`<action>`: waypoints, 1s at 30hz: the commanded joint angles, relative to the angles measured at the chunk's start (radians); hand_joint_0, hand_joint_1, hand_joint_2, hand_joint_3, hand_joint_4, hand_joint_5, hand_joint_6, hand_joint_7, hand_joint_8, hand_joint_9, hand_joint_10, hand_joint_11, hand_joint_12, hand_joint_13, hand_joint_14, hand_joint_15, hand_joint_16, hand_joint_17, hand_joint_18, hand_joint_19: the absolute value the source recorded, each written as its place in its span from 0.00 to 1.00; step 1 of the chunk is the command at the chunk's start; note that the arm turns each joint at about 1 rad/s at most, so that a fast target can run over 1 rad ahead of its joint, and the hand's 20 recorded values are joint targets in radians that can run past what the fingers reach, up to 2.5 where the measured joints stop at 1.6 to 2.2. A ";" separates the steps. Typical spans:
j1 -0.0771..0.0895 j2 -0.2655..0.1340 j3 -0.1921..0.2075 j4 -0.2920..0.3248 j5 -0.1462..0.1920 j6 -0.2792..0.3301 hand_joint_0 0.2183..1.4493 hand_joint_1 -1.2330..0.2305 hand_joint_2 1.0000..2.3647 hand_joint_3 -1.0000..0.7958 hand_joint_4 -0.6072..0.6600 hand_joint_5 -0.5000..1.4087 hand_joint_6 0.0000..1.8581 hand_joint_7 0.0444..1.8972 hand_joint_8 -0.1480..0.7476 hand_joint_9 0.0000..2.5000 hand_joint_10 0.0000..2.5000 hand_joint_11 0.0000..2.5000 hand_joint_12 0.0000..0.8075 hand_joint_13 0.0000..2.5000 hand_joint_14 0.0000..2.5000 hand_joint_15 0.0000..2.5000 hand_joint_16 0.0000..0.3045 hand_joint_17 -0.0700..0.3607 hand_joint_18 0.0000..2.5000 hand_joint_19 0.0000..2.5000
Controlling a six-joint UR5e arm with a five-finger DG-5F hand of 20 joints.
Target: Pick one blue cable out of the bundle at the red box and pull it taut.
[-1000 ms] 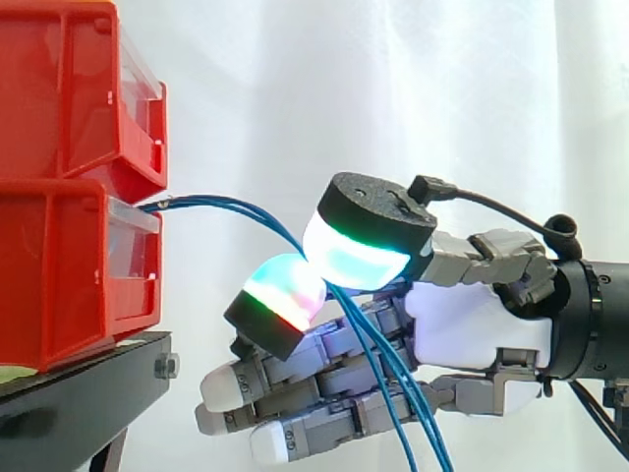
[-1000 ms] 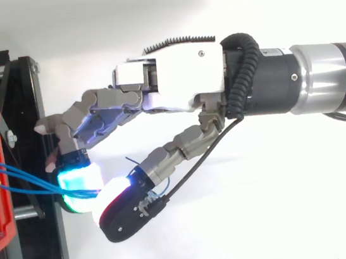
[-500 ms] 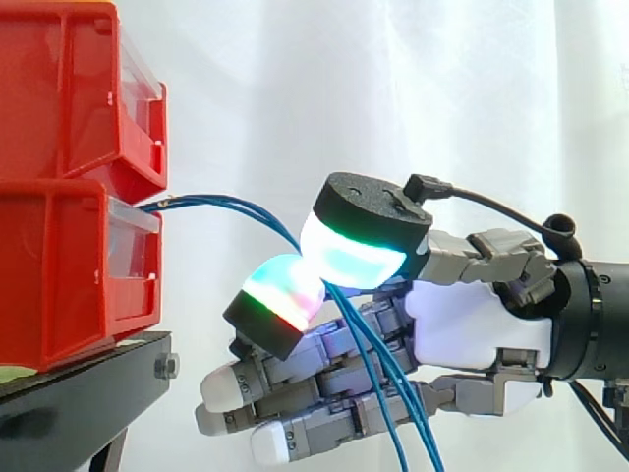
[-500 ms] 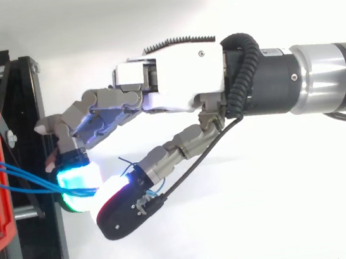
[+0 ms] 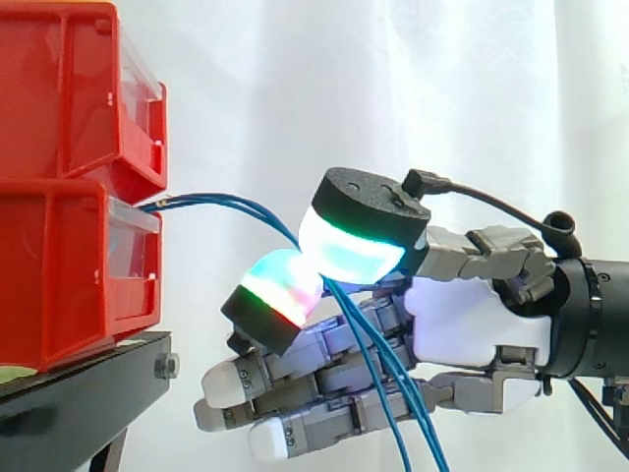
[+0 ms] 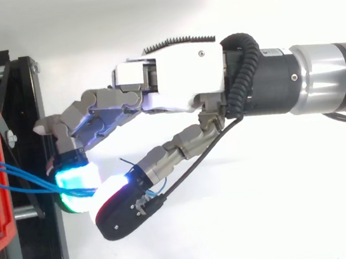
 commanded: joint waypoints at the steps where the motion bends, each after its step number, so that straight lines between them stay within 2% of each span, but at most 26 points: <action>1: -0.001 -0.001 -0.001 -0.001 0.000 0.000 0.29 0.39 0.01 0.41 0.58 0.20 0.44 0.56 0.48 0.27 0.00 0.06 0.46 0.12 0.00 0.00 0.19 0.46 0.13 0.06; 30: 0.001 0.001 0.000 -0.002 -0.005 0.005 0.28 0.40 0.01 0.35 0.61 0.20 0.42 0.57 0.49 0.27 0.00 0.07 0.47 0.11 0.00 0.00 0.19 0.46 0.13 0.07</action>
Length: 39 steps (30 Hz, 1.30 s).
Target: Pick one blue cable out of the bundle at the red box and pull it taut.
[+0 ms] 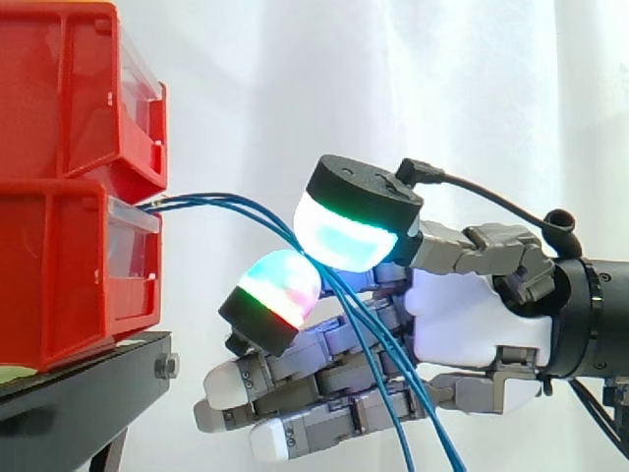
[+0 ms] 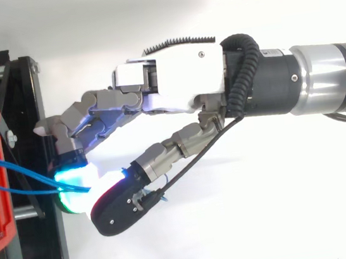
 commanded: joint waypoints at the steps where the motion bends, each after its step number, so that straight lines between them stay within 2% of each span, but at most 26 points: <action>1: -0.001 0.000 0.000 0.001 -0.003 0.002 0.28 0.39 0.01 0.35 0.61 0.20 0.42 0.57 0.49 0.27 0.00 0.07 0.47 0.11 0.00 0.00 0.19 0.46 0.13 0.06; 4: 0.001 0.000 0.000 0.001 -0.003 0.002 0.31 0.34 0.01 0.38 0.61 0.20 0.42 0.58 0.50 0.27 0.00 0.07 0.46 0.11 0.00 0.00 0.19 0.46 0.13 0.06; 6: -0.001 0.000 0.000 0.003 -0.003 0.002 0.32 0.30 0.01 0.40 0.61 0.19 0.44 0.55 0.50 0.26 0.00 0.07 0.46 0.12 0.00 0.00 0.19 0.46 0.14 0.06; 16: -0.001 -0.001 0.000 0.003 0.000 -0.002 0.35 0.23 0.01 0.43 0.59 0.18 0.46 0.53 0.50 0.24 0.00 0.08 0.47 0.11 0.00 0.00 0.19 0.46 0.14 0.04; 22: -0.001 -0.001 0.000 0.000 0.002 -0.002 0.38 0.20 0.01 0.40 0.60 0.16 0.47 0.49 0.49 0.22 0.00 0.08 0.47 0.09 0.00 0.00 0.19 0.47 0.13 0.03; 27: 0.002 0.000 0.000 0.000 0.002 -0.002 0.39 0.16 0.00 0.28 0.61 0.15 0.47 0.46 0.48 0.19 0.00 0.07 0.47 0.08 0.00 0.00 0.19 0.47 0.12 0.03; 31: 0.001 0.000 0.000 0.000 0.002 -0.002 0.29 0.20 0.00 0.28 0.63 0.15 0.47 0.45 0.49 0.19 0.00 0.07 0.47 0.09 0.00 0.00 0.20 0.47 0.12 0.04; 32: 0.001 0.000 0.000 0.000 0.002 -0.002 0.26 0.24 0.00 0.28 0.64 0.16 0.46 0.45 0.51 0.21 0.00 0.07 0.48 0.09 0.00 0.00 0.20 0.48 0.13 0.04; 35: 0.002 0.000 -0.001 -0.002 0.002 -0.002 0.23 0.29 0.00 0.28 0.65 0.17 0.46 0.46 0.54 0.22 0.00 0.07 0.50 0.10 0.00 0.00 0.21 0.49 0.13 0.05; 37: 0.002 -0.001 0.000 -0.002 0.002 -0.002 0.24 0.33 0.00 0.28 0.65 0.17 0.45 0.48 0.53 0.23 0.00 0.07 0.50 0.10 0.00 0.00 0.21 0.49 0.14 0.05; 39: 0.002 -0.001 0.000 -0.002 0.002 -0.002 0.29 0.37 0.00 0.28 0.63 0.18 0.45 0.50 0.52 0.24 0.00 0.08 0.48 0.11 0.00 0.00 0.19 0.47 0.14 0.06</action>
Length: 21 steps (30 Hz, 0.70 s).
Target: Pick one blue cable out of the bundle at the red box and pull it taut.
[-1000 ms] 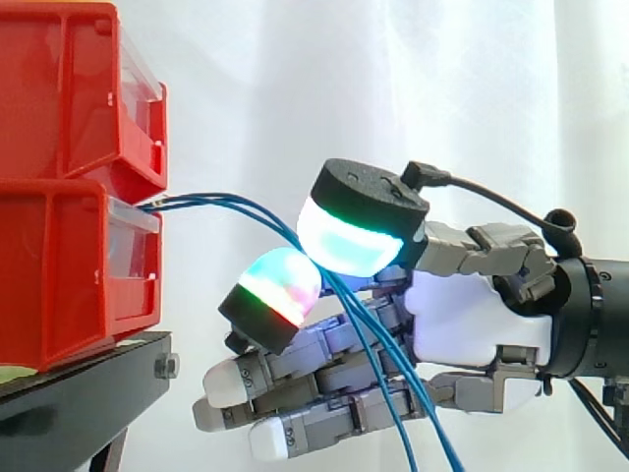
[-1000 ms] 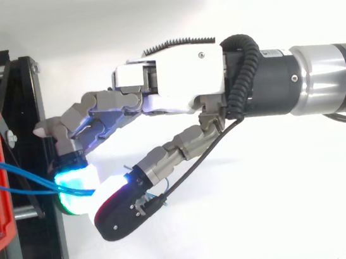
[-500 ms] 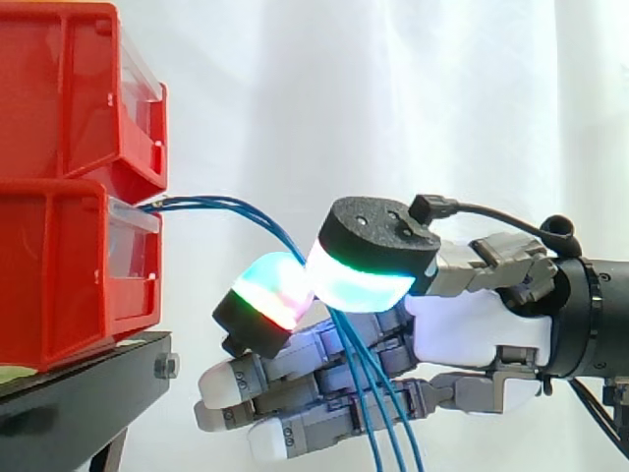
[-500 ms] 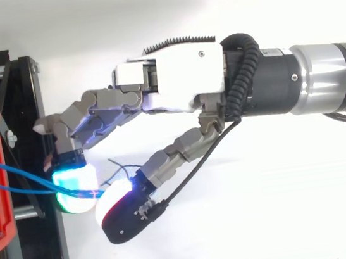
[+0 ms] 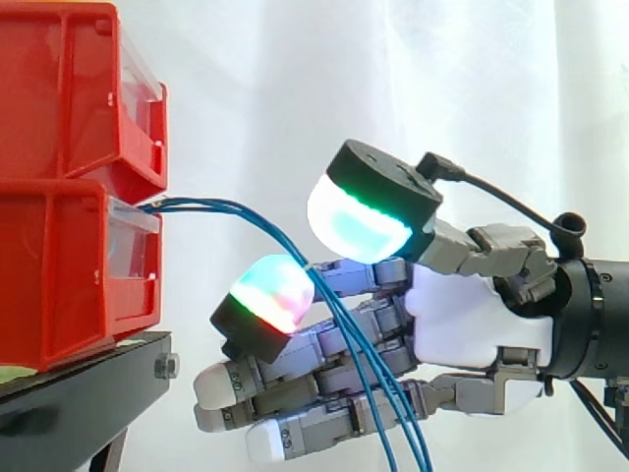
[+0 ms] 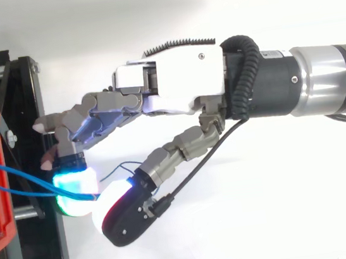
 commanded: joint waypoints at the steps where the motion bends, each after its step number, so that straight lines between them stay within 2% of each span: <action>1: 0.000 0.000 0.000 0.000 0.000 0.000 0.29 0.37 0.00 0.30 0.64 0.18 0.45 0.51 0.52 0.25 0.00 0.08 0.47 0.11 0.00 0.00 0.19 0.47 0.14 0.06; 5: -0.001 0.000 0.000 0.000 0.000 0.000 0.32 0.34 0.01 0.40 0.62 0.18 0.46 0.52 0.52 0.25 0.00 0.08 0.47 0.12 0.00 0.00 0.19 0.46 0.15 0.06; 9: 0.000 0.000 0.000 0.000 0.000 0.000 0.33 0.31 0.01 0.44 0.61 0.18 0.47 0.53 0.53 0.25 0.00 0.08 0.47 0.12 0.00 0.00 0.19 0.46 0.16 0.06; 13: 0.000 -0.001 0.000 0.001 -0.002 0.000 0.34 0.28 0.01 0.44 0.60 0.18 0.47 0.52 0.53 0.25 0.00 0.08 0.47 0.12 0.00 0.00 0.19 0.46 0.16 0.05; 21: 0.000 0.000 0.000 0.000 -0.002 0.000 0.41 0.19 0.01 0.37 0.53 0.18 0.47 0.52 0.51 0.25 0.00 0.08 0.46 0.12 0.00 0.00 0.19 0.46 0.16 0.03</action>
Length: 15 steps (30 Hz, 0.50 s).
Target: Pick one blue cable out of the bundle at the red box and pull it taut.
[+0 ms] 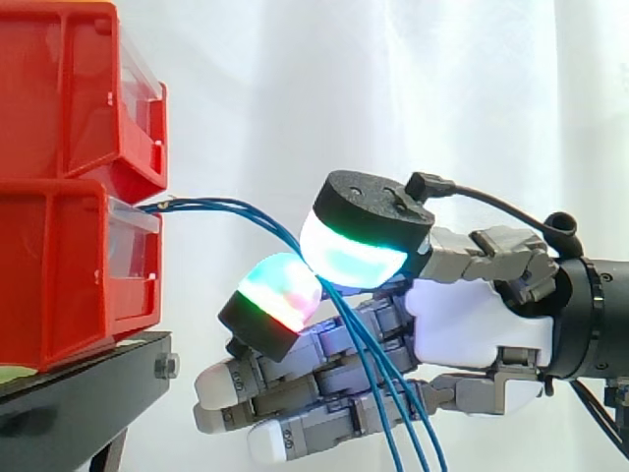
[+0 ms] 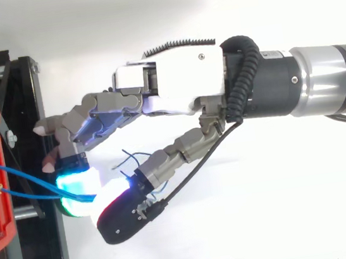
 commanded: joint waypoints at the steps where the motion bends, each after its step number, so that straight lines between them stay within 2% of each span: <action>1: 0.000 0.000 0.000 0.000 0.001 0.000 0.42 0.19 0.01 0.37 0.53 0.18 0.47 0.51 0.51 0.25 0.00 0.08 0.46 0.12 0.00 0.00 0.19 0.46 0.16 0.03; 8: 0.000 -0.001 0.000 0.003 0.001 0.000 0.45 0.18 0.01 0.33 0.50 0.17 0.48 0.49 0.49 0.23 0.00 0.08 0.46 0.11 0.00 0.00 0.19 0.46 0.16 0.03; 12: 0.000 0.000 0.000 0.004 -0.001 0.000 0.46 0.18 0.00 0.29 0.55 0.16 0.48 0.49 0.48 0.22 0.00 0.08 0.46 0.11 0.00 0.00 0.19 0.46 0.15 0.02; 15: 0.000 0.000 0.000 0.004 0.001 0.000 0.38 0.20 0.00 0.28 0.59 0.16 0.47 0.46 0.48 0.22 0.00 0.08 0.46 0.10 0.00 0.00 0.19 0.46 0.15 0.03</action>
